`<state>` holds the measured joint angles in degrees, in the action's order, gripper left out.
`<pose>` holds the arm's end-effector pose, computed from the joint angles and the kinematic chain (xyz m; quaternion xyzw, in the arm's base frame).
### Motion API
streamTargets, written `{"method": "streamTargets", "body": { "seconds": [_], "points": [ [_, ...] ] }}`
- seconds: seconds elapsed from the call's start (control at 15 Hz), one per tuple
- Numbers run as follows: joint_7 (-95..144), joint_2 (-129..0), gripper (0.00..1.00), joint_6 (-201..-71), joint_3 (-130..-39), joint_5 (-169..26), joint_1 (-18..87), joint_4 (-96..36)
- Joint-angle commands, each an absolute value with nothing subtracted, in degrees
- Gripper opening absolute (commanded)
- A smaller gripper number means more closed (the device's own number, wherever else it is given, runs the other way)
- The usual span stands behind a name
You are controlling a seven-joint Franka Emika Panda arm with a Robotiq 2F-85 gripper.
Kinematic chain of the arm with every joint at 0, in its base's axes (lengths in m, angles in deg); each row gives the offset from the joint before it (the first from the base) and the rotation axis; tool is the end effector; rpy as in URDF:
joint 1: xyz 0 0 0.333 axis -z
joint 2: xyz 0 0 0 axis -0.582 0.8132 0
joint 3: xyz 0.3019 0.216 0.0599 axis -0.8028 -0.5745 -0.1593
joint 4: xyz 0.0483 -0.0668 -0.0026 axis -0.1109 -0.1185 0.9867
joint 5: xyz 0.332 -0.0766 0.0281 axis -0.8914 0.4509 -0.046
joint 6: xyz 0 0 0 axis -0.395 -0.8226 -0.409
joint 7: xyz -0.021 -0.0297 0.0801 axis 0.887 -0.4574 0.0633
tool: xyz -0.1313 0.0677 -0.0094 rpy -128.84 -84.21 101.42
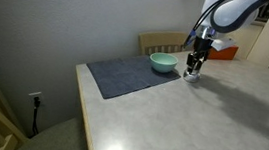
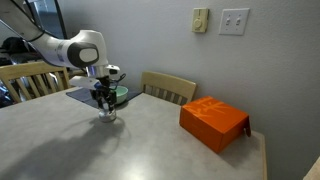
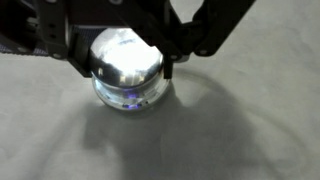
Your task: Remove the lid from the silver object
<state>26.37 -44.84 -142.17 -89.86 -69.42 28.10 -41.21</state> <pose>0.6499 0.1004 0.2443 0.9954 0.0927 0.0157 0.0199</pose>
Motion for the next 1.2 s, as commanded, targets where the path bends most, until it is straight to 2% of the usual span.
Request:
{"method": "streamTargets", "body": {
  "seconds": [0.0,0.4,0.73,1.13],
  "points": [
    [24.53,-49.69,0.44,-142.56,-89.06,-67.64,26.55,-45.25],
    [21.96,-56.88,0.44,-143.76,-88.56,-67.25,27.0,-49.19],
    [22.68,-62.76,0.44,-144.83,-87.43,-71.7,32.08,-52.36],
    [23.75,-61.54,0.44,-143.23,-85.99,-76.84,37.25,-51.45]
  ]
}}
